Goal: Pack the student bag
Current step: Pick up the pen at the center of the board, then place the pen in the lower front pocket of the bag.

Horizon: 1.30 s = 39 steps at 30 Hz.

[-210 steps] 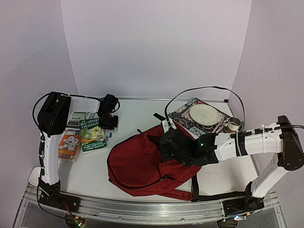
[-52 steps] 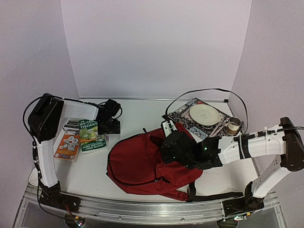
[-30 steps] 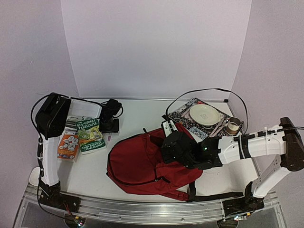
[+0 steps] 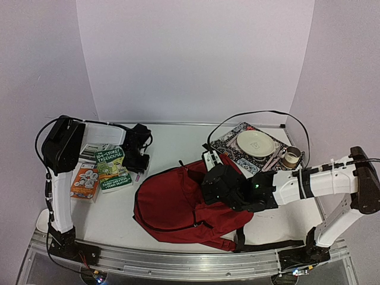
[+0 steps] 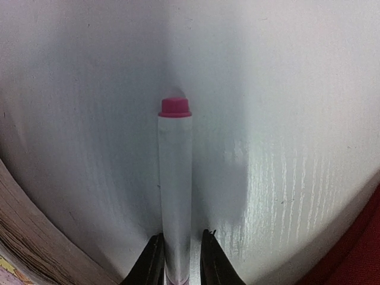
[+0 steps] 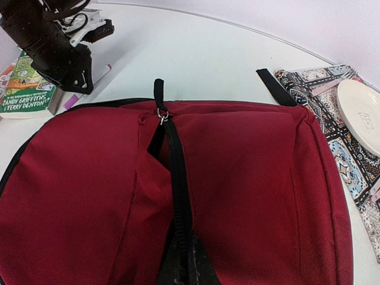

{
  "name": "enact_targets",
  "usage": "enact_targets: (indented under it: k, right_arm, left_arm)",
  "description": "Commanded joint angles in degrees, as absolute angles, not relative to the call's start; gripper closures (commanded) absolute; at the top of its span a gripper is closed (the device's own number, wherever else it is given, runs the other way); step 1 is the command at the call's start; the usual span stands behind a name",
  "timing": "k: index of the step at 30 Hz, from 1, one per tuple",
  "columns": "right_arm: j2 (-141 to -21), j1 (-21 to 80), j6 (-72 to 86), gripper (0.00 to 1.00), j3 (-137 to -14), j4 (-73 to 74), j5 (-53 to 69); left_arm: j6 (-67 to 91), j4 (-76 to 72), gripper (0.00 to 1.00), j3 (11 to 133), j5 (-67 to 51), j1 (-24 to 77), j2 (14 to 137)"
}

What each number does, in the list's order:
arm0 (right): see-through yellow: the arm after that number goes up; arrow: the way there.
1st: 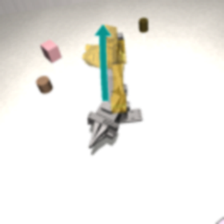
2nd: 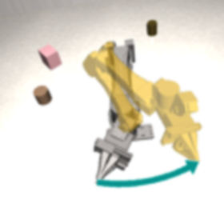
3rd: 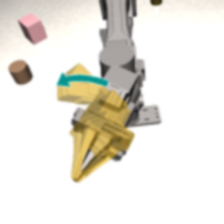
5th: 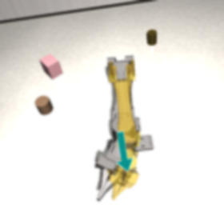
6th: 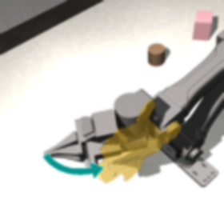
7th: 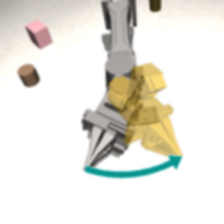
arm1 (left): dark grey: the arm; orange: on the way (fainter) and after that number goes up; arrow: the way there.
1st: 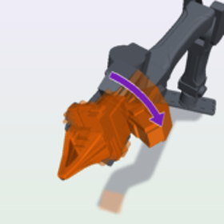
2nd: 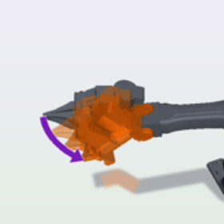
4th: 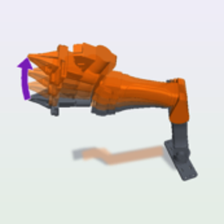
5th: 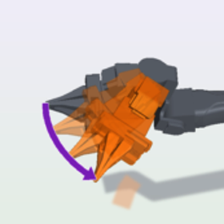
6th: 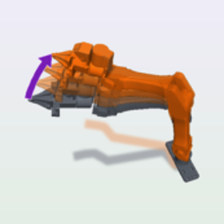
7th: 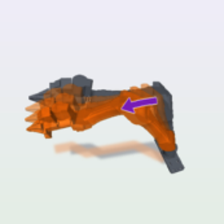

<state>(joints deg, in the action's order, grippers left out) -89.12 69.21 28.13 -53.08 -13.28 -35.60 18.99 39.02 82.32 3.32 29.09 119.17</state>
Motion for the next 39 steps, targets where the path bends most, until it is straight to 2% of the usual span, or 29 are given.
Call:
enact_targets:
  k: [1, 9, 15, 27, 39]
  right_arm:
    - [-85.9, 69.5, 28.8, 1.0, -52.8, -12.6, -38.2]
    - [-86.8, 69.5, 28.5, 1.0, -53.9, -12.6, -37.7]
    - [-87.3, 69.5, 28.3, 1.0, -54.6, -12.6, -37.7]
    - [-88.6, 69.5, 26.5, 1.0, -56.3, -12.9, -38.3]
    - [-90.9, 69.5, 23.7, 1.0, -58.7, -16.3, -35.6]
  left_arm:
    - [18.3, 45.9, 0.79, 81.0, 3.8, 29.5, 127.0]
    - [18.2, 45.8, 1.0, 80.9, 2.2, 29.7, 124.4]
    - [20.2, 42.7, 1.0, 80.0, -1.2, 29.8, 113.8]
    - [26.3, 31.3, 1.0, 66.7, -13.2, 31.7, 93.3]
    - [30.8, 23.9, 1.0, 62.4, -23.2, 45.8, 90.3]
